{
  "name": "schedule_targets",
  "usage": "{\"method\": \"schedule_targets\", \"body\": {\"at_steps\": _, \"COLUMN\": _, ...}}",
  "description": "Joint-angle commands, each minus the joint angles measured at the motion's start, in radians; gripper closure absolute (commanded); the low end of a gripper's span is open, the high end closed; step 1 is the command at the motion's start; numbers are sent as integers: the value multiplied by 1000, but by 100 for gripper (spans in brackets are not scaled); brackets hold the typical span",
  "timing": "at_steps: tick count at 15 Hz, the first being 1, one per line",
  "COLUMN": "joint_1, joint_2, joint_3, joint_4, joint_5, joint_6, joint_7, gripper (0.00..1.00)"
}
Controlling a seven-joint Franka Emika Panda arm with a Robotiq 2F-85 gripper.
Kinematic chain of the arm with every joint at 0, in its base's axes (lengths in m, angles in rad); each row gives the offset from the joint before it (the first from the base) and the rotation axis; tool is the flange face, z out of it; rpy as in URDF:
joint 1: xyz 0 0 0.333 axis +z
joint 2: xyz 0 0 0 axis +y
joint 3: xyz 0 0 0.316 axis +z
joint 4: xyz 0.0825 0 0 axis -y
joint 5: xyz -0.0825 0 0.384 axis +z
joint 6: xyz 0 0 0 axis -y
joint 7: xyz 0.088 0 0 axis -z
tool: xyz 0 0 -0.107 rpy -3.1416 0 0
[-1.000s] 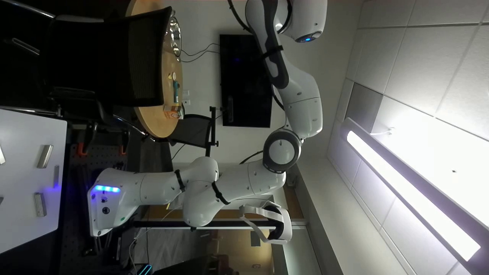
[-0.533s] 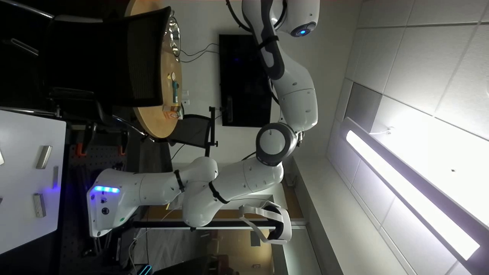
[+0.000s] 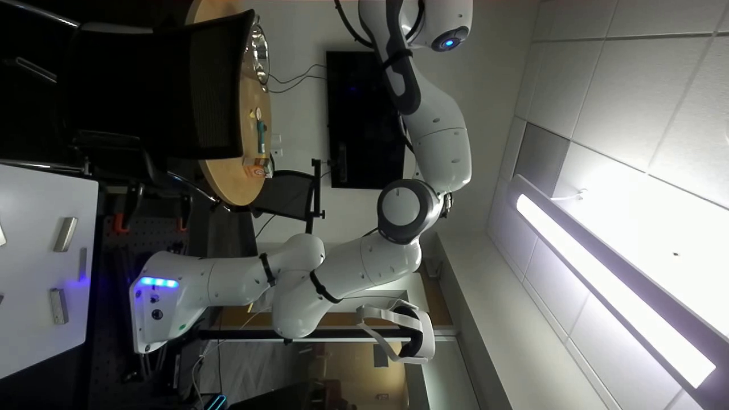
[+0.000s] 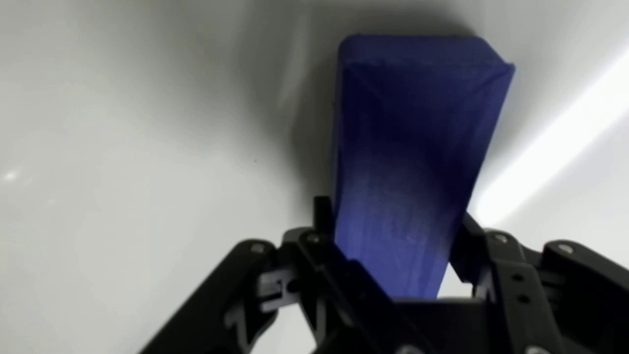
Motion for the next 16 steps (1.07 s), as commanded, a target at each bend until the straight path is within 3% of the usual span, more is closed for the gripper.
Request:
{"method": "schedule_targets", "body": {"at_steps": 1, "joint_1": 30, "joint_2": -2, "joint_3": -2, "joint_4": -5, "joint_5": -17, "joint_6": 4, "joint_7": -14, "gripper": 69}}
{"method": "schedule_targets", "body": {"at_steps": 8, "joint_1": 144, "joint_2": -48, "joint_3": -60, "joint_4": -89, "joint_5": -91, "joint_6": 109, "joint_7": -36, "gripper": 69}}
{"method": "schedule_targets", "body": {"at_steps": 9, "joint_1": 132, "joint_2": -67, "joint_3": -14, "joint_4": -61, "joint_5": -115, "joint_6": 75, "joint_7": -50, "gripper": 69}}
{"method": "schedule_targets", "body": {"at_steps": 16, "joint_1": 194, "joint_2": -155, "joint_3": 61, "joint_4": -92, "joint_5": -225, "joint_6": 80, "joint_7": -133, "gripper": 69}}
